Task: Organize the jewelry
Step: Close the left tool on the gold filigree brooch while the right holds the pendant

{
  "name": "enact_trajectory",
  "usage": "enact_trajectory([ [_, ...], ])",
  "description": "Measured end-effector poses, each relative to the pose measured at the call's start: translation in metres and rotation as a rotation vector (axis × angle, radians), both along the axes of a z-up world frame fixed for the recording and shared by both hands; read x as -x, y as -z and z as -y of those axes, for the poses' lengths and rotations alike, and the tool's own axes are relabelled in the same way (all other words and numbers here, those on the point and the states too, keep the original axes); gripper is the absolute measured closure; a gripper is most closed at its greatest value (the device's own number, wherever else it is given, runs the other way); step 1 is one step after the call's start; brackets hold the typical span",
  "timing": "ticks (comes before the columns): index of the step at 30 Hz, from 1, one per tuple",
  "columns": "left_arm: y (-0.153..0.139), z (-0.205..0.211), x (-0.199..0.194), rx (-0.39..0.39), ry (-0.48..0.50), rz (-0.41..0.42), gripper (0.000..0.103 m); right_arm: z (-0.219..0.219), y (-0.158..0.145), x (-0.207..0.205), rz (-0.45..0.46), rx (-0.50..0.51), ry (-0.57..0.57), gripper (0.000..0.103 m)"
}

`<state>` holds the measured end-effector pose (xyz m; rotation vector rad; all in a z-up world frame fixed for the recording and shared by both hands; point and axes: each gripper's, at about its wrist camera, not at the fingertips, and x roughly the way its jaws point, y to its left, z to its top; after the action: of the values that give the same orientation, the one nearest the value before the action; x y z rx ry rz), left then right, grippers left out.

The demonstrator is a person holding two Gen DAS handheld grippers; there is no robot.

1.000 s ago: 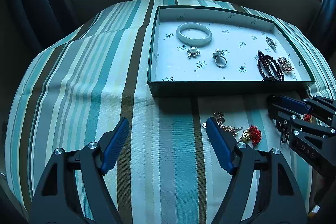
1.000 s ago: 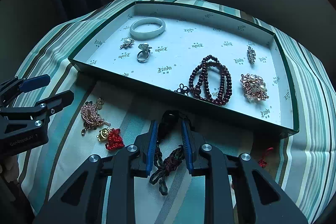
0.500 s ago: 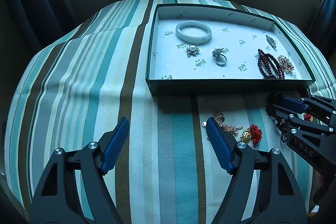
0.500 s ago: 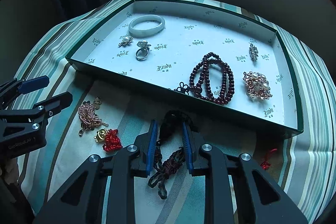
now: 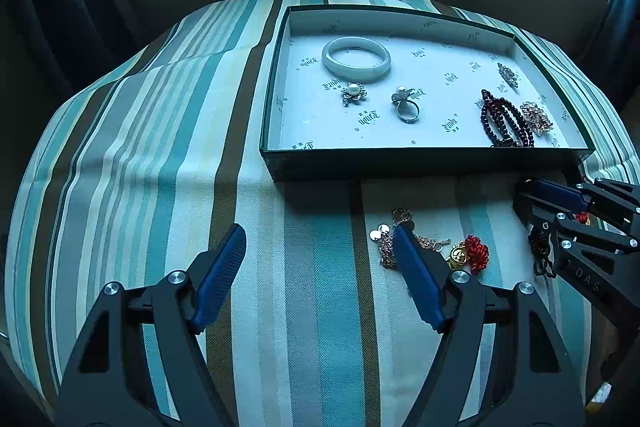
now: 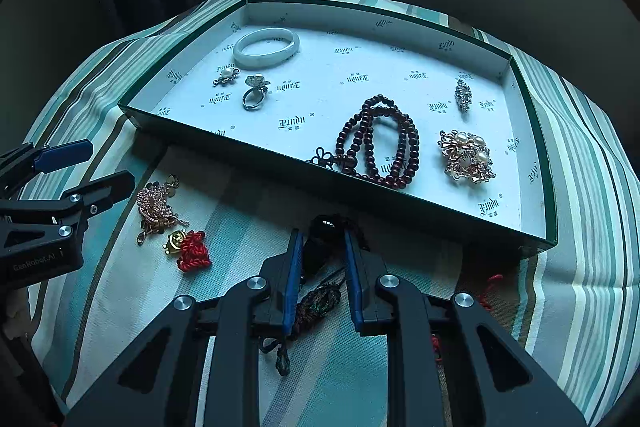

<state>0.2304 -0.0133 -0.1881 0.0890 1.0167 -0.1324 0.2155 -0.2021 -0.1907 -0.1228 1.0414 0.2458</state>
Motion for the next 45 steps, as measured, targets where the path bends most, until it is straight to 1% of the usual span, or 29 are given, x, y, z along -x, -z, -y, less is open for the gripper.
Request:
enact_trajectory([
  [7,0.005,0.016,-0.004,0.008,0.034,-0.018,0.028,0.020,0.000,0.009,-0.005,0.003,0.023,0.082],
  [8,0.006,0.018,-0.005,0.008,0.036,-0.023,0.029,0.021,0.000,0.010,-0.008,0.001,0.025,0.082],
  [9,0.007,0.020,-0.005,0.008,0.041,-0.028,0.034,0.022,0.001,0.011,-0.008,-0.003,0.026,0.082],
  [10,0.008,0.021,-0.005,0.007,0.047,-0.034,0.036,0.022,0.001,0.011,-0.007,-0.004,0.026,0.082],
  [16,0.012,0.027,-0.004,0.008,0.073,-0.043,0.037,0.021,0.000,0.010,-0.009,-0.014,0.020,0.082],
  [21,0.013,0.029,-0.003,0.033,0.099,-0.056,0.037,0.021,0.001,0.010,-0.011,-0.018,0.018,0.082],
  [24,0.017,0.030,-0.004,0.027,0.106,-0.068,0.036,0.021,0.001,0.011,-0.012,-0.020,0.019,0.082],
  [26,0.017,0.028,-0.003,0.031,0.109,-0.065,0.039,0.021,0.001,0.011,-0.012,-0.020,0.019,0.082],
  [28,0.016,0.026,-0.002,0.031,0.119,-0.063,0.049,0.021,0.001,0.011,-0.012,-0.020,0.019,0.082],
  [29,0.015,0.025,-0.003,0.031,0.121,-0.063,0.051,0.021,0.001,0.011,-0.012,-0.020,0.019,0.082],
  [31,0.014,0.021,-0.004,0.040,0.112,-0.065,0.059,0.021,0.001,0.011,-0.012,-0.020,0.019,0.082],
  [34,0.013,0.019,-0.005,0.040,0.099,-0.075,0.060,0.021,0.001,0.011,-0.012,-0.019,0.019,0.082],
  [39,0.013,0.027,-0.001,0.038,0.128,-0.082,0.060,0.021,0.001,0.011,-0.012,-0.020,0.019,0.082],
  [41,0.014,0.028,0.000,0.017,0.132,-0.070,0.066,0.021,0.001,0.011,-0.012,-0.021,0.019,0.082],
  [45,0.013,0.023,-0.002,0.034,0.139,-0.073,0.085,0.022,0.001,0.010,-0.012,-0.020,0.019,0.082],
])
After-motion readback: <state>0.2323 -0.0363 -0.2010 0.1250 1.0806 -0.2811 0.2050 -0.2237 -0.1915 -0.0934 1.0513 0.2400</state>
